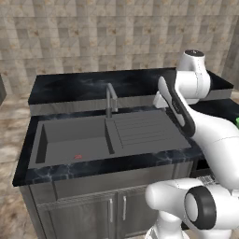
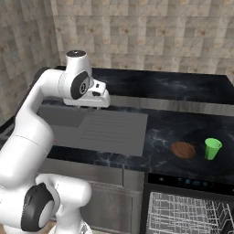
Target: Pick up the cup and bowl from the counter, place them in the dishwasher, and close the dishwasher door.
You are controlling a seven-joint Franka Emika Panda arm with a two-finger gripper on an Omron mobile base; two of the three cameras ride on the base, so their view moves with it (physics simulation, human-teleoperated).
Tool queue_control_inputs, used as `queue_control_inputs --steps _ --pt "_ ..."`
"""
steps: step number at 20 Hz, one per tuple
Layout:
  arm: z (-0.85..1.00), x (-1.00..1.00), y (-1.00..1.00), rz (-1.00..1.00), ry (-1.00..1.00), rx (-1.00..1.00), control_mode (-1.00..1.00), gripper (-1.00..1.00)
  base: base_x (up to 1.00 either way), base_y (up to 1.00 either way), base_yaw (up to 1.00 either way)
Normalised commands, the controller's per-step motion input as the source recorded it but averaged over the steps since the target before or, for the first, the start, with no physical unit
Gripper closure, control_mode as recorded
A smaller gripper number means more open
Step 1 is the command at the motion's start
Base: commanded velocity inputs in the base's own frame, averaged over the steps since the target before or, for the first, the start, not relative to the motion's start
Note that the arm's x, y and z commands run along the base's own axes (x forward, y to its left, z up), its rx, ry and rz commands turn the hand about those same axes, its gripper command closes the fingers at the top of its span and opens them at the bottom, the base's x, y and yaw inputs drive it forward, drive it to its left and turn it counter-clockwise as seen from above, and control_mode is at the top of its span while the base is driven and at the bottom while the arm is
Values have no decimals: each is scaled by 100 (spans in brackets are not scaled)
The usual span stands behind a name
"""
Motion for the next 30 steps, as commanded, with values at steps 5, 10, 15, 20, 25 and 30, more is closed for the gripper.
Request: queue_control_inputs --steps 5,10,15,20,25,30 --pt "0 0 -28 0 0 0 -100 -100 0 0 0" --pt "0 0 -26 0 0 0 -100 -100 0 0 0" --pt "-1 0 -28 0 0 0 -100 -100 0 0 0" --pt "-2 0 -28 0 0 0 -100 -100 0 0 0" --pt "-3 0 -30 0 0 0 -100 -100 0 0 0" --pt "-4 0 -36 0 0 0 -100 -100 0 0 0"
